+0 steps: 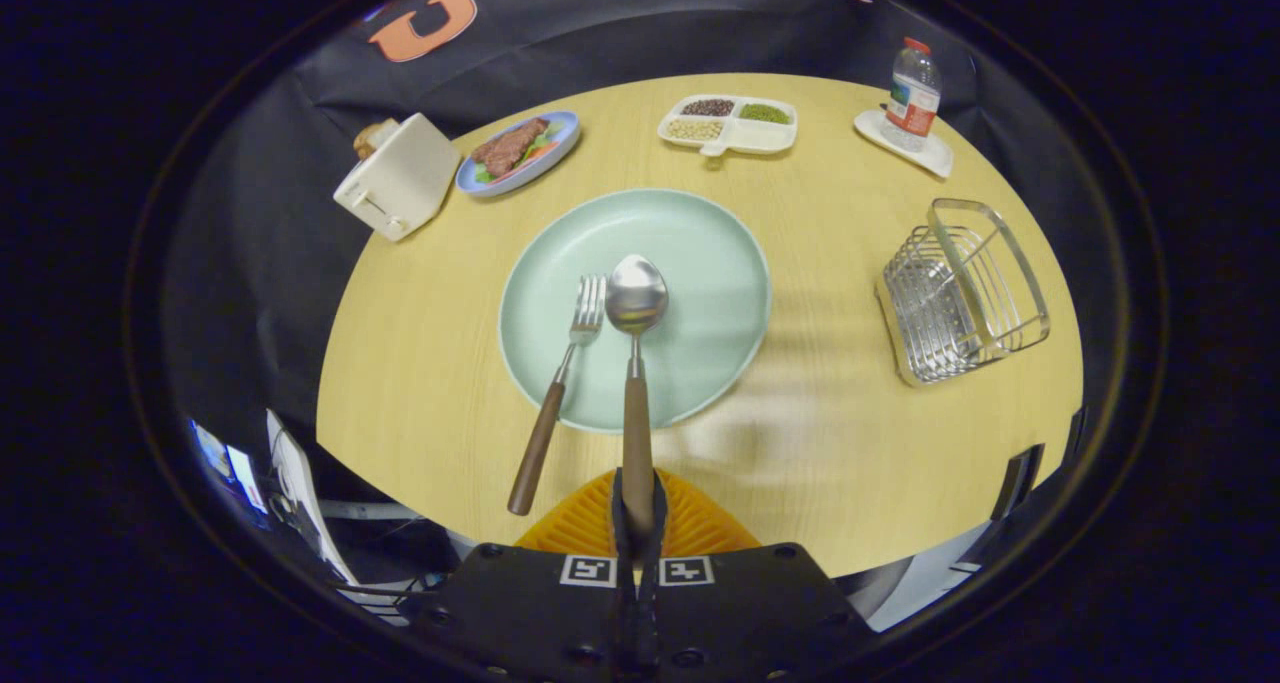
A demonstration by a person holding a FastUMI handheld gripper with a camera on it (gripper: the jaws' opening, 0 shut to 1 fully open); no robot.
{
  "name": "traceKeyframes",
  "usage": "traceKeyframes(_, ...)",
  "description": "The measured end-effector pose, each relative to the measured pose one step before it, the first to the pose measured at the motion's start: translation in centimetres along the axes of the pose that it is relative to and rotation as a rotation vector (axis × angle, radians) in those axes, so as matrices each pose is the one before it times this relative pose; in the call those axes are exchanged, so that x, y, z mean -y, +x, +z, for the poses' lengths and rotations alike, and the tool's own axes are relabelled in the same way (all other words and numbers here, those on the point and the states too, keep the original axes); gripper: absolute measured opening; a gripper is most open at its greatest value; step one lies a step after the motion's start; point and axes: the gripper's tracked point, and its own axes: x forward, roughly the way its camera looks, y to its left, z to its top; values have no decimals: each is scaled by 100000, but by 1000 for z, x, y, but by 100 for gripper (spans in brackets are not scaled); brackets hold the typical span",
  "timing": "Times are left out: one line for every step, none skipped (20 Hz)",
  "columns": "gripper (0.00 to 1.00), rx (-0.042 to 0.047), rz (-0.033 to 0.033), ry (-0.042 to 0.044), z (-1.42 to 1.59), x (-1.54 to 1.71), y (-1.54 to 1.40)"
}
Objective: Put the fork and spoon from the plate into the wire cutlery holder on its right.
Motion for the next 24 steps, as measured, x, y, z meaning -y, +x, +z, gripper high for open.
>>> traceKeyframes(1,914,468,354,178,107,-641)
traceKeyframes(1,767,703,526,211,121,-622)
traceKeyframes(1,856,733,370,191,137,-630)
traceKeyframes(1,1143,772,277,365,249,-623)
traceKeyframes(0,1440,558,1147,349,396,-684)
traceKeyframes(1,1190,765,1615,397,426,-839)
traceKeyframes(1,1285,675,1442,339,493,-739)
traceKeyframes(1,1556,53,1299,449,716,-805)
traceKeyframes(1,1591,-553,1075,413,897,-787)
traceKeyframes(1,1689,-545,1382,545,972,-927)
traceKeyframes(1,1595,-469,1239,575,1065,-1122)
traceKeyframes(1,1638,-764,1259,571,1216,-902)
traceKeyframes(1,1465,-1684,818,328,1326,-572)
traceKeyframes(1,924,-2181,979,466,1497,-537)
traceKeyframes(1,433,-2271,773,234,1510,-624)
traceKeyframes(1,-120,-2680,373,158,1588,-373)
traceKeyframes(1,-886,-2367,871,-72,1385,-261)
traceKeyframes(1,-1287,-853,1297,-5,880,-222)
traceKeyframes(1,-1006,-103,949,-96,630,-196)
traceKeyframes(1,-1100,-526,13,-94,504,-45)
traceKeyframes(1,-1948,-727,-876,-324,393,145)
traceKeyframes(1,-2466,372,261,-426,112,41)
traceKeyframes(1,-3249,472,340,-656,-156,125)
traceKeyframes(1,-2177,-50,-8,-387,-7,135)
